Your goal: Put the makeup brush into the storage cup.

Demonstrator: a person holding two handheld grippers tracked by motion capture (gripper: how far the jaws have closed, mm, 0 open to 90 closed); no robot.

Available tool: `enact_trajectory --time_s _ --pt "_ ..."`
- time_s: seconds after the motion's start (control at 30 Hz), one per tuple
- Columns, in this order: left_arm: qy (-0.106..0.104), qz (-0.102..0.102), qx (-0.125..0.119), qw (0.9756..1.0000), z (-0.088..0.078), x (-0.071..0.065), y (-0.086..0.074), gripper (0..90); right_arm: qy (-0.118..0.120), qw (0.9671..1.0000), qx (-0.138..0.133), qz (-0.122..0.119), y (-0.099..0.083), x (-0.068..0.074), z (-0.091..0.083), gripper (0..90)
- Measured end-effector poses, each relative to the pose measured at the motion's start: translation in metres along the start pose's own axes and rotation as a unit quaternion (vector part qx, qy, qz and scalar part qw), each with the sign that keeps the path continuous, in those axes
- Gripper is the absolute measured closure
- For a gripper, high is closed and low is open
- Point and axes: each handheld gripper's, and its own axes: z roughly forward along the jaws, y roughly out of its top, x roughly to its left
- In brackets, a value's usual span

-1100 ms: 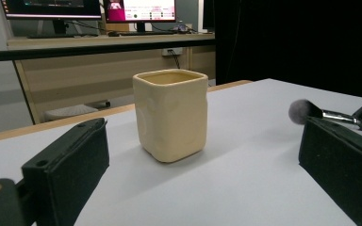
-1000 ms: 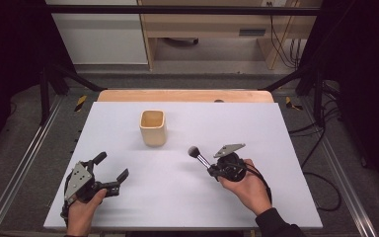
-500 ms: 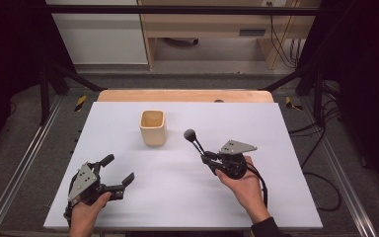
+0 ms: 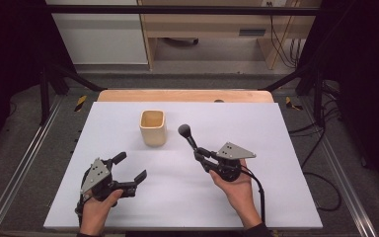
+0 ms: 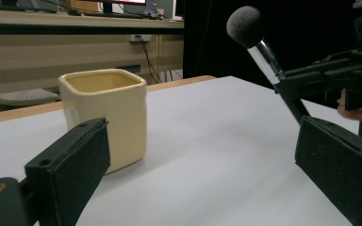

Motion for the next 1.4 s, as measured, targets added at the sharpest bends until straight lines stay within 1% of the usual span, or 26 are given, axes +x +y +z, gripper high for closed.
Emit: enact_trajectory --time_s 0.03,0.13,0.17,0.2,0.23,0.27,0.3,0.4,0.43,0.53,0.6,0.63,0.67,0.7,0.87,0.9,0.93,0.97,1.13,1.17,1.2,1.23,1.27,1.33,1.37,1.4 --pt "-0.007 -0.010 -0.005 0.9999 0.004 -0.005 0.004 3.6 0.000 1.0000 -0.002 -0.002 -0.001 0.002 0.001 74.2" --pt "-0.011 -0.011 -0.003 0.9999 0.010 -0.008 0.009 3.5 -0.002 1.0000 -0.009 0.000 -0.004 0.006 0.001 74.2" --pt "-0.007 -0.013 0.002 0.9999 0.017 -0.010 0.014 3.7 -0.003 0.9999 -0.013 -0.001 -0.006 0.007 0.001 74.2" --pt "-0.007 -0.013 0.002 0.9999 0.017 -0.010 0.014 3.7 -0.004 0.9999 -0.013 -0.002 -0.006 0.008 0.001 74.2" --pt "-0.008 -0.004 -0.009 0.9999 0.023 -0.013 0.020 3.7 -0.008 0.9999 -0.012 -0.005 -0.007 0.010 0.001 74.2" --pt "-0.008 -0.004 -0.009 0.9999 0.023 -0.013 0.020 3.7 -0.010 0.9998 -0.014 -0.006 -0.008 0.010 0.000 74.2" --pt "-0.011 0.001 -0.018 0.9998 0.027 -0.016 0.025 3.6 -0.008 0.9998 -0.017 -0.002 -0.009 0.011 0.000 74.2" --pt "-0.014 0.001 -0.022 0.9997 0.031 -0.019 0.029 3.5 -0.011 0.9998 -0.014 -0.005 -0.012 0.013 0.002 74.2" --pt "-0.015 -0.002 -0.027 0.9995 0.033 -0.022 0.031 3.4 -0.012 0.9998 -0.016 -0.004 -0.014 0.014 0.003 74.2" --pt "-0.016 -0.003 -0.025 0.9995 0.034 -0.023 0.032 3.1 -0.010 0.9998 -0.020 -0.001 -0.013 0.017 0.005 74.2" --pt "-0.020 -0.007 -0.022 0.9995 0.035 -0.022 0.034 3.1 -0.009 0.9997 -0.023 -0.005 -0.012 0.017 0.006 74.2" --pt "-0.024 -0.022 -0.023 0.9992 0.035 -0.022 0.036 3.1 -0.007 0.9996 -0.028 0.000 -0.011 0.019 0.007 74.2" --pt "-0.024 -0.022 -0.023 0.9992 0.035 -0.022 0.036 3.1 -0.007 0.9996 -0.028 0.000 -0.011 0.019 0.007 74.2" --pt "-0.023 -0.027 -0.024 0.9991 0.034 -0.023 0.039 3.1 -0.006 0.9996 -0.029 -0.004 -0.012 0.021 0.009 74.2" --pt "-0.020 -0.028 -0.016 0.9993 0.034 -0.026 0.044 3.5 -0.004 0.9994 -0.035 -0.001 -0.011 0.027 0.011 74.2" --pt "-0.023 -0.034 -0.013 0.9991 0.037 -0.027 0.046 4.7 -0.003 0.9992 -0.039 -0.004 -0.009 0.030 0.012 74.2" --pt "-0.023 -0.034 -0.013 0.9991 0.037 -0.027 0.046 5.3 -0.002 0.9991 -0.041 -0.006 -0.009 0.032 0.013 74.2" --pt "-0.031 -0.043 -0.011 0.9985 0.039 -0.028 0.048 5.9 -0.002 0.9990 -0.044 -0.007 -0.008 0.034 0.015 74.2" --pt "-0.037 -0.053 -0.004 0.9979 0.044 -0.031 0.048 11.9 -0.001 0.9988 -0.048 -0.010 -0.006 0.041 0.019 74.2" --pt "-0.042 -0.065 -0.002 0.9970 0.046 -0.032 0.047 13.4 -0.001 0.9987 -0.050 -0.011 -0.005 0.044 0.022 74.2" --pt "-0.042 -0.065 -0.002 0.9970 0.046 -0.032 0.047 15.1 0.000 0.9986 -0.051 -0.012 -0.005 0.046 0.023 74.2" --pt "-0.042 -0.072 0.002 0.9965 0.049 -0.032 0.046 16.4 0.000 0.9986 -0.052 -0.011 -0.004 0.048 0.024 74.2" --pt "-0.042 -0.072 0.002 0.9965 0.049 -0.032 0.046 17.2 0.000 0.9986 -0.052 -0.011 -0.004 0.048 0.024 74.2" --pt "-0.044 -0.083 0.007 0.9955 0.052 -0.031 0.044 18.6 0.002 0.9985 -0.053 -0.013 -0.004 0.051 0.026 74.2" --pt "-0.047 -0.096 0.008 0.9943 0.053 -0.030 0.043 19.7 0.003 0.9985 -0.053 -0.014 -0.003 0.053 0.026 74.2" --pt "-0.050 -0.106 0.010 0.9930 0.054 -0.029 0.042 21.5 0.004 0.9983 -0.054 -0.020 -0.003 0.055 0.028 74.2"
